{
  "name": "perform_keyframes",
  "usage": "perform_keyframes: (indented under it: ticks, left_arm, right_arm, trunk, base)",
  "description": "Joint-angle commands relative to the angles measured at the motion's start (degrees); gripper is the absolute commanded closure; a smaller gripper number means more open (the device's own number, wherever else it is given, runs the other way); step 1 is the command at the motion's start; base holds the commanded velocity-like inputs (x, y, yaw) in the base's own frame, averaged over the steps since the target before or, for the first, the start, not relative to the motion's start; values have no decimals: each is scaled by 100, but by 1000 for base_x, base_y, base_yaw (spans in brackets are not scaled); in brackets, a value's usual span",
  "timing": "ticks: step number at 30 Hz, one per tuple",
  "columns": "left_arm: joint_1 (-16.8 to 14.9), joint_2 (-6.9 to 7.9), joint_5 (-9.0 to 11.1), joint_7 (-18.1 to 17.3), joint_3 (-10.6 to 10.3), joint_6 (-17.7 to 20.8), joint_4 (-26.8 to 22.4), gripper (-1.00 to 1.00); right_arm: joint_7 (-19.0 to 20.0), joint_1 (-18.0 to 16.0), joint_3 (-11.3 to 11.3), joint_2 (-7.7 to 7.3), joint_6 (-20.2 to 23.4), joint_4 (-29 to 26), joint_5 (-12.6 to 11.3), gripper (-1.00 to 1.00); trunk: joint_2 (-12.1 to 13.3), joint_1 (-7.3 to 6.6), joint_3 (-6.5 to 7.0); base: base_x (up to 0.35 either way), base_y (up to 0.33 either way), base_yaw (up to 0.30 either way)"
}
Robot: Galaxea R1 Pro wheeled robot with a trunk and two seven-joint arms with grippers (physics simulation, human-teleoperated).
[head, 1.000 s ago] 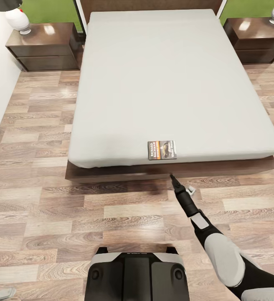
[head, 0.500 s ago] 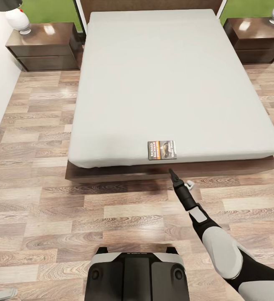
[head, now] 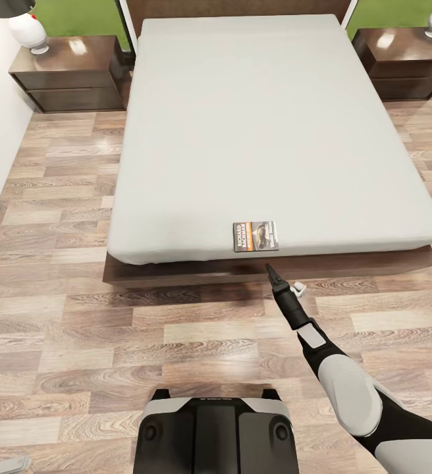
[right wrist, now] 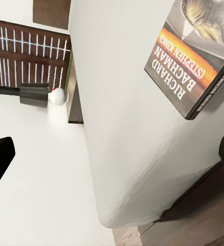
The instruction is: In the bedroom, move the book from the bed onto either nightstand, and place the two sandals side by side next to the bed.
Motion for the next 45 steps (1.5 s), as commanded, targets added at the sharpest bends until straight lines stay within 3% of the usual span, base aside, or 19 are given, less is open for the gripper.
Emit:
perform_keyframes:
  ticks: [1, 45]
  left_arm:
    - [-3, -7, -24, 20, 19, 19, -5, -100]
    - [-2, -14, -16, 51, 19, -165, 347, -100]
  right_arm:
    - [12, -1, 11, 0, 12, 5, -39, -100]
    - [-59, -3, 34, 100, -17, 30, -10, -100]
  trunk:
    - [-8, 3, -5]
    - [-8, 3, -5]
  base:
    - [0, 0, 0]
    - [0, 0, 0]
